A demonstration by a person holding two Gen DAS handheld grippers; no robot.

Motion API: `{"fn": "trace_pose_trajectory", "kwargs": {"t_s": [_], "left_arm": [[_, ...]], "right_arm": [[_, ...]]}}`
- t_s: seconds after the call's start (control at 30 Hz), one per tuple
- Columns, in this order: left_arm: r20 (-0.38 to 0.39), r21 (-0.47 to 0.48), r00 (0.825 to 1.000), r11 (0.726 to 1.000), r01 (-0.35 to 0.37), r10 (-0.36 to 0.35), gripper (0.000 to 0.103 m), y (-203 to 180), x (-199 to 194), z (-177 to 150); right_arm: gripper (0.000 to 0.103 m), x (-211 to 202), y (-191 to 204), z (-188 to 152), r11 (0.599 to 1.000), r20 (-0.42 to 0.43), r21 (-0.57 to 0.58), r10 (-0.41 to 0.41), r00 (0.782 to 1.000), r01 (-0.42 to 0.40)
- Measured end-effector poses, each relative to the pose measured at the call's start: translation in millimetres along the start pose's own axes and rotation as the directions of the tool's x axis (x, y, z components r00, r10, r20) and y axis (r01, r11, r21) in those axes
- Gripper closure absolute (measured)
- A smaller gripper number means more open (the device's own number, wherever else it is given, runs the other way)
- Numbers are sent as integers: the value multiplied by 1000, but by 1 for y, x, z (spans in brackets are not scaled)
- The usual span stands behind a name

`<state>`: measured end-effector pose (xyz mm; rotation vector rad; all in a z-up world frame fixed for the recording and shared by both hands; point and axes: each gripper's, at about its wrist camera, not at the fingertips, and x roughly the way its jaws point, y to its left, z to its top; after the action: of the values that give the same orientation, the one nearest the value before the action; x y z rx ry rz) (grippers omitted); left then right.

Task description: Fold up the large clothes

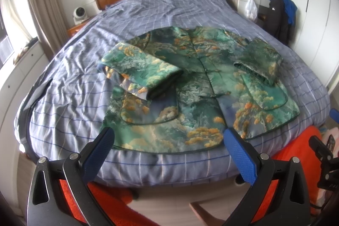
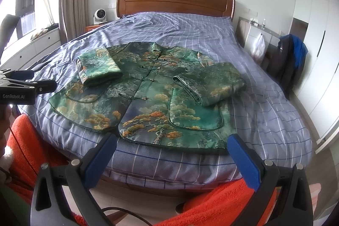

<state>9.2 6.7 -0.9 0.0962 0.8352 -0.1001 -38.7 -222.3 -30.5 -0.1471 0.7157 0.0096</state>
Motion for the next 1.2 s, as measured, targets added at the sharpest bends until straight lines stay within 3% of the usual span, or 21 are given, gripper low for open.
{"fn": "trace_pose_trajectory", "kwargs": {"t_s": [1.2], "left_arm": [[20, 13, 1000, 1000, -2, 2, 0, -3, -5, 2]], "right_arm": [[0, -2, 4, 0, 1000, 4, -9, 8, 1000, -8]]}}
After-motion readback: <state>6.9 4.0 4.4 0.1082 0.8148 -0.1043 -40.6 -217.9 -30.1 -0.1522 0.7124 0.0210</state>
